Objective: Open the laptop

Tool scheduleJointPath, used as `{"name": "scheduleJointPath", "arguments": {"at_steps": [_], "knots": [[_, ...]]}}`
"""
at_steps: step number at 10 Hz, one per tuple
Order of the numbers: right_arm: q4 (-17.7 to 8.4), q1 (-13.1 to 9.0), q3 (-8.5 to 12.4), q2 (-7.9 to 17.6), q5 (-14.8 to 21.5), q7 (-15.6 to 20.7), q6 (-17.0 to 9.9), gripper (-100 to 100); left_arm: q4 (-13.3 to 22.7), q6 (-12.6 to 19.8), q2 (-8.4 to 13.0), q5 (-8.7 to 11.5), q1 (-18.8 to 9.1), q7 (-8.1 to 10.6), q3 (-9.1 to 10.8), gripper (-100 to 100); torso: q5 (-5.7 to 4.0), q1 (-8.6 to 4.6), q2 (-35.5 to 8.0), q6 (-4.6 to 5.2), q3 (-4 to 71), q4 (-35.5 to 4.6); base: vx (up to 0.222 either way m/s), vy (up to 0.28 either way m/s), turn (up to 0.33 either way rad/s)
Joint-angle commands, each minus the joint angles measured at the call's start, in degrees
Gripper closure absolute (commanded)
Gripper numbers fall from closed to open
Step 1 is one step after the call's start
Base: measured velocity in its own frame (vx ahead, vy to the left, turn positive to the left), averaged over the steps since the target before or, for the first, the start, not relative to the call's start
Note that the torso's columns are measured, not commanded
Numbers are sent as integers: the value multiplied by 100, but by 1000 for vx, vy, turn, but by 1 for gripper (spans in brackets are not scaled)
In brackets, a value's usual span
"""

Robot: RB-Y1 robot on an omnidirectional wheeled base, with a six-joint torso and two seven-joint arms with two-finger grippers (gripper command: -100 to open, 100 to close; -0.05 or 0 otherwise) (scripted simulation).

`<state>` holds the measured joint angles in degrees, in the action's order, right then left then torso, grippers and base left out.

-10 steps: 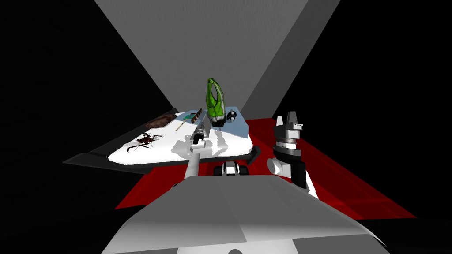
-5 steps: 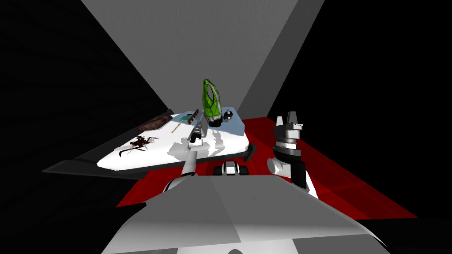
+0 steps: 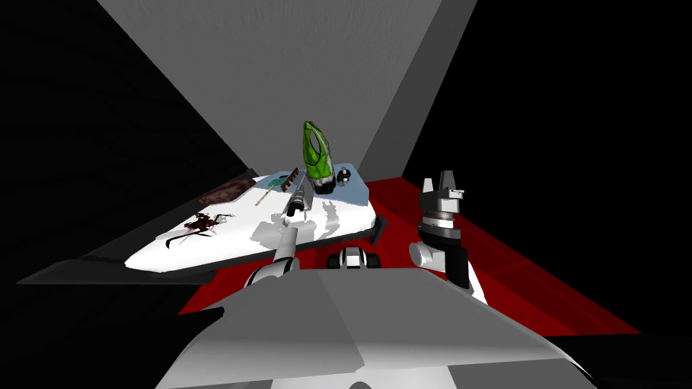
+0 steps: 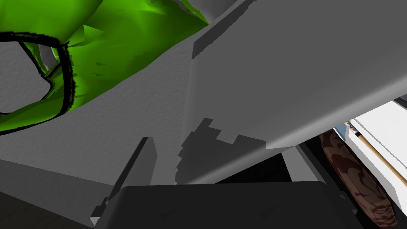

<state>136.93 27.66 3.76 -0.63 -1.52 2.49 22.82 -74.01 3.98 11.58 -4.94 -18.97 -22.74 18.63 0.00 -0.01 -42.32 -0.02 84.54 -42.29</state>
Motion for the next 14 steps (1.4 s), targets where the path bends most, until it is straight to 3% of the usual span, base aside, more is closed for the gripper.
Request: {"name": "scheduleJointPath", "arguments": {"at_steps": [1, 2, 3, 4, 5, 6, 7, 9, 10, 13, 14], "knots": [[0, -1, 0, 0, 0, 0, 0, 0, 447, -194, 220, 187, -219, -140, 189, -100, -1, -3, -10, 4, -5, -3, -73, -30, -103], [0, 0, 0, 0, 0, 0, 0, 0, 560, -194, 220, 187, -219, -140, 189, -100, 0, 1, -3, 0, -3, -2, -26, -13, 1], [0, 0, 0, 0, 0, 0, 0, 0, 833, -351, 448, 367, -433, -251, 351, -100, 2, 8, 14, 0, 8, 4, -42, -27, -181], [0, 0, 0, 0, 0, 0, 0, 0, 1009, -351, 448, 367, -433, -251, 351, -100, 0, 1, 11, 6, 8, 3, -49, -23, -119], [0, 0, 0, 0, 0, 0, 0, 0, 1214, -507, 676, 547, -646, -362, 512, -100, 0, 1, 5, 0, 3, 1, -60, -30, -151], [0, 0, 0, 0, 0, 0, 0, 0, 1457, -507, 676, 547, -646, -362, 512, -100, -1, -1, -1, 4, 0, -2, -58, -33, -120], [0, 0, 0, 0, 0, 0, 0, 0, 1610, -663, 904, 726, -860, -472, 673, -100, 1, -1, -2, 0, -1, 0, -88, -45, -197], [0, 0, 0, 0, 0, 0, 0, 0, 1905, -663, 904, 726, -860, -472, 673, -100, 1, 3, 3, -1, 1, 0, -42, -26, -39], [0, 1, 1, 0, 0, 0, 0, 0, 2091, -819, 1131, 906, -1073, -583, 834, -100, 3, 11, 17, -1, 10, 5, -44, -34, -183], [0, 1, 1, 0, 0, 0, 0, 0, 2354, -819, 1131, 906, -1073, -583, 834, -100, 3, 8, 8, -1, 5, 2, -24, -13, -30], [0, 1, 1, 0, 0, 0, 0, 0, 2517, -976, 1359, 1086, -1287, -694, 995, -100, 3, 9, 11, 1, 7, 3, -42, -30, -192]]}}
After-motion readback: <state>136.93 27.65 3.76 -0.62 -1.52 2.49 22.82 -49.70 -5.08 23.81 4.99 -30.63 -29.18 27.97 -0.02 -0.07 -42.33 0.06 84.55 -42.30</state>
